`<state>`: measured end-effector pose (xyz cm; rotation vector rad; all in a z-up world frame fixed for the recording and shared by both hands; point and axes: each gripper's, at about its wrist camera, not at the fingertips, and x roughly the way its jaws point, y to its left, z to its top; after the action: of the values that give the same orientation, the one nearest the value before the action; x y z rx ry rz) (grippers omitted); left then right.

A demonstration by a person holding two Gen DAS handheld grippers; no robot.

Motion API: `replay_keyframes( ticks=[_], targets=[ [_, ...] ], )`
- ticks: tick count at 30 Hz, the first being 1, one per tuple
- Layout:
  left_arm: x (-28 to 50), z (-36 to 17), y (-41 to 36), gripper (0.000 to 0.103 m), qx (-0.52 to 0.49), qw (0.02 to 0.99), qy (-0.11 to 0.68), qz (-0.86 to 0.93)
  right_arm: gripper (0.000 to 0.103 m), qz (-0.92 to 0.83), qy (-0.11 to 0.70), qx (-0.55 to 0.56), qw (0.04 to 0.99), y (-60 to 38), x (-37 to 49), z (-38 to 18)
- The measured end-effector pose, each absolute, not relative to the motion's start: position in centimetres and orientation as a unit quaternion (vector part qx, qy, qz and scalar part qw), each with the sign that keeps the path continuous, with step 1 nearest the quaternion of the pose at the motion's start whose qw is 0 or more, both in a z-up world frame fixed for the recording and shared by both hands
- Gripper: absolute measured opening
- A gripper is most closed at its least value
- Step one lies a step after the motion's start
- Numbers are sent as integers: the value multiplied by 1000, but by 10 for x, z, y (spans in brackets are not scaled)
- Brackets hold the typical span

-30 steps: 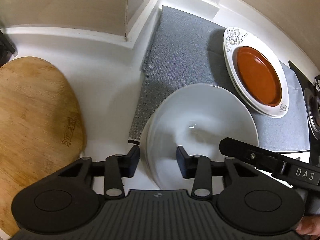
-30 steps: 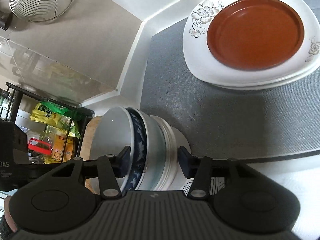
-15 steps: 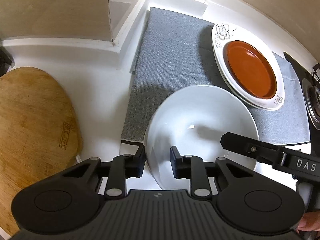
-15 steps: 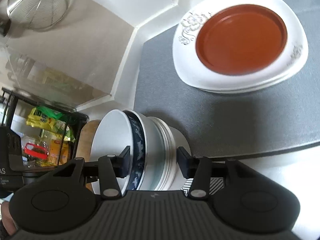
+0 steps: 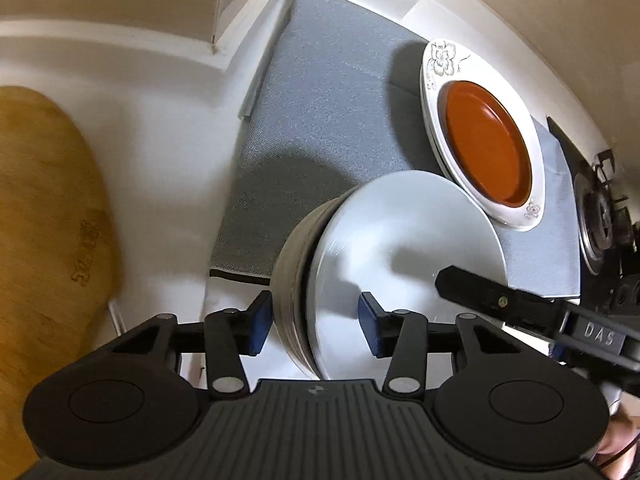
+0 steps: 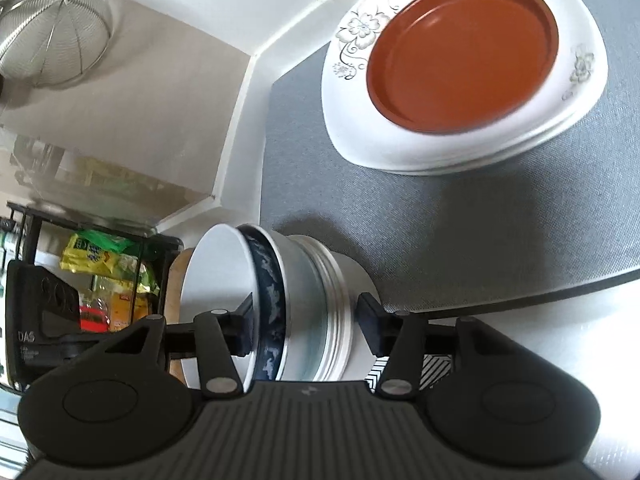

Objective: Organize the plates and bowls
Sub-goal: 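Carry the nested bowls with both tools over the plate stack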

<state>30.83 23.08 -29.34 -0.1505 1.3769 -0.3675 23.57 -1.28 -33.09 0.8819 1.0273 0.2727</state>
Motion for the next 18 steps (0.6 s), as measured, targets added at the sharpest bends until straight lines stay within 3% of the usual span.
replay_keyframes(
  ticks=[4, 18],
  targets=[
    [314, -298, 244, 37, -115, 731, 652, -166, 52, 123, 479, 408, 767, -19, 235, -330],
    [309, -286, 221, 37, -86, 740, 647, -159, 52, 111, 491, 401, 765, -27, 230, -323]
  ],
)
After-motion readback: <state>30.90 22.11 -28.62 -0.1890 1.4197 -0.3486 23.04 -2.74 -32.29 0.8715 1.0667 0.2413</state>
